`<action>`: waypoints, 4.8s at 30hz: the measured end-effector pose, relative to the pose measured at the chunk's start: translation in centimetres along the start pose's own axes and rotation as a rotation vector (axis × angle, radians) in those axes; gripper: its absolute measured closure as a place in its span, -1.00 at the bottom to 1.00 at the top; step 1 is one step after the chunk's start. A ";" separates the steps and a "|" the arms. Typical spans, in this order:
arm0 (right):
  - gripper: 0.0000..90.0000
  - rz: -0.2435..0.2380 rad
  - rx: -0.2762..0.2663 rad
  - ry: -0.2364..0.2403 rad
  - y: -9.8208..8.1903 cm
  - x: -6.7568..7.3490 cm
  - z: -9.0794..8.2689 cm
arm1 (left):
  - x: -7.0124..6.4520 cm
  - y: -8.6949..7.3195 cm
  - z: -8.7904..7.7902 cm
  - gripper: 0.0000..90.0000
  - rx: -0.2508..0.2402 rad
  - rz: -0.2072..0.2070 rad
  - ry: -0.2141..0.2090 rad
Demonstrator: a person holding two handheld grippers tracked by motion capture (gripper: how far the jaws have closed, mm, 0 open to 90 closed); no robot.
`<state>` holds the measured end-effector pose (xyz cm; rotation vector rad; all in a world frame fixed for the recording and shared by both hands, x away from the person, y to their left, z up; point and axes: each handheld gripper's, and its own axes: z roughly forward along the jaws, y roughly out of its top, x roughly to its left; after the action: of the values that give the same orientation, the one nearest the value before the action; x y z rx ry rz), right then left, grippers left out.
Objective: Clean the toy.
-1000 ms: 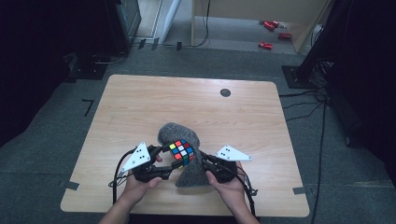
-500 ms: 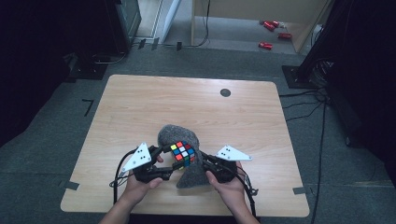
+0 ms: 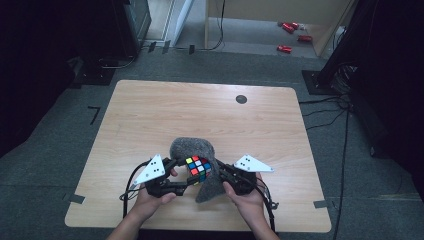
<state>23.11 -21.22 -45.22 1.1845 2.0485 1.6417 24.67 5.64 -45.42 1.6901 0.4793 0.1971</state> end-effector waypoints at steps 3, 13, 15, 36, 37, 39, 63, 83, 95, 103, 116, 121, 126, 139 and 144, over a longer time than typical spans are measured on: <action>0.87 -0.011 0.032 0.009 -0.5 0.3 0.7 | 0.7 0.2 -0.7 -0.21 -0.029 -0.035 0.016; 0.87 -0.019 -0.047 0.011 0.8 0.6 -0.7 | 0.2 0.0 -0.1 -0.21 -0.003 -0.023 -0.022; 0.87 0.008 -0.028 0.025 0.3 0.0 -0.3 | 0.2 0.1 -0.1 -0.21 -0.008 -0.024 -0.024; 0.87 -0.061 0.027 0.106 -1.2 2.7 1.7 | 1.4 0.8 -1.7 -0.21 -0.138 -0.114 0.004; 0.88 -0.032 -0.004 0.081 -1.0 1.9 1.3 | 1.5 0.8 -1.8 -0.21 -0.142 -0.119 0.005; 0.88 -0.016 -0.012 0.070 -0.9 1.7 1.1 | 1.5 0.8 -1.8 -0.21 -0.144 -0.124 0.008; 0.87 -0.024 0.035 0.121 -2.1 4.4 2.6 | 0.6 0.4 -0.9 -0.21 -0.125 -0.094 0.028; 0.83 0.005 0.008 -0.248 -0.9 -4.0 -0.4 | 1.6 0.0 -1.1 -0.21 -0.092 -0.112 0.099; 0.48 0.030 0.080 -0.325 -1.5 -5.5 0.0 | 2.4 -0.3 -1.3 -0.21 -0.073 -0.128 0.133; 0.04 0.018 -0.004 -0.351 -0.5 -5.9 -1.4 | 2.6 -0.4 -1.4 -0.21 -0.074 -0.136 0.153; -0.13 -0.080 -0.047 -0.161 0.2 -1.4 -0.4 | 2.4 -0.1 -1.2 -0.21 -0.095 -0.154 0.175; -0.23 -0.096 -0.038 -0.093 -0.1 0.1 0.5 | 2.1 -0.1 -0.8 -0.21 -0.090 -0.158 0.182; -0.35 -0.133 -0.031 -0.053 -0.5 1.9 1.5 | 1.5 0.1 -0.4 -0.21 -0.103 -0.146 0.202; -0.50 -0.147 -0.016 -0.070 -0.9 3.5 2.7 | -0.1 0.1 0.8 -0.21 -0.101 -0.149 0.204; -0.46 -0.162 -0.027 -0.093 -0.9 3.8 2.7 | -0.7 0.0 1.3 -0.21 -0.090 -0.155 0.197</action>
<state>22.07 -16.61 -45.90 1.0365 2.0015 1.5059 24.56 4.15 -45.53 1.5449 0.7352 0.2700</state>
